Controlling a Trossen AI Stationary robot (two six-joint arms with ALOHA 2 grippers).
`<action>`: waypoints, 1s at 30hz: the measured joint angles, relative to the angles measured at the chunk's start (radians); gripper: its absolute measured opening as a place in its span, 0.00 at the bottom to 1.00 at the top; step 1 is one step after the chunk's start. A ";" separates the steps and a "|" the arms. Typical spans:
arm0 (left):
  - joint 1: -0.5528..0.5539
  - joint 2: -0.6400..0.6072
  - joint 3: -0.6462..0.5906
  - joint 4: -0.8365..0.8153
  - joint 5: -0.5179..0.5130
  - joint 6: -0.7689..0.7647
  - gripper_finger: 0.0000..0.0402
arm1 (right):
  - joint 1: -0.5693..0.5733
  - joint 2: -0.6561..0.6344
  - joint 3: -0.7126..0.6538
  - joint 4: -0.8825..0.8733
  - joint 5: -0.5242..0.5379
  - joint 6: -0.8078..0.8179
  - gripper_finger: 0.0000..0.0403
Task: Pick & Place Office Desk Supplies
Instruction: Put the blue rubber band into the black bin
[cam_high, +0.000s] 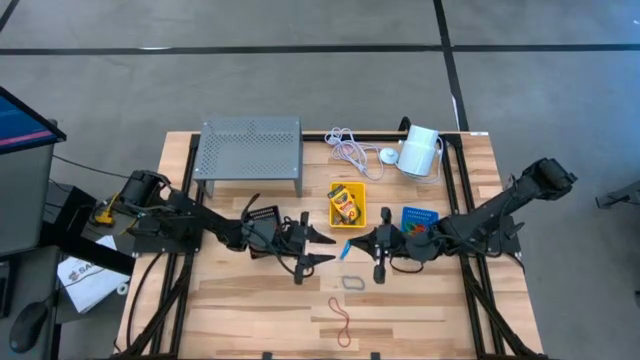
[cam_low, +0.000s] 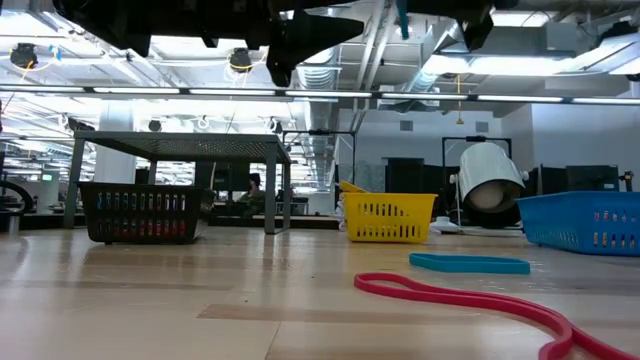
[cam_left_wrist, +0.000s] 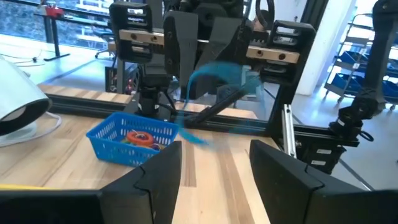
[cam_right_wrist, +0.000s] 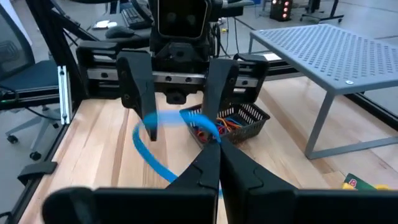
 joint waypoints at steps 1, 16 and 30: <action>0.000 0.000 0.000 0.000 -0.005 0.001 0.46 | -0.005 0.000 0.000 -0.001 -0.010 0.000 0.00; -0.004 0.000 0.000 0.015 -0.009 0.001 0.46 | -0.044 0.000 0.000 0.018 -0.038 0.002 0.00; -0.012 -0.001 0.028 -0.036 -0.037 0.001 0.46 | -0.115 0.147 0.086 0.083 -0.152 -0.039 0.00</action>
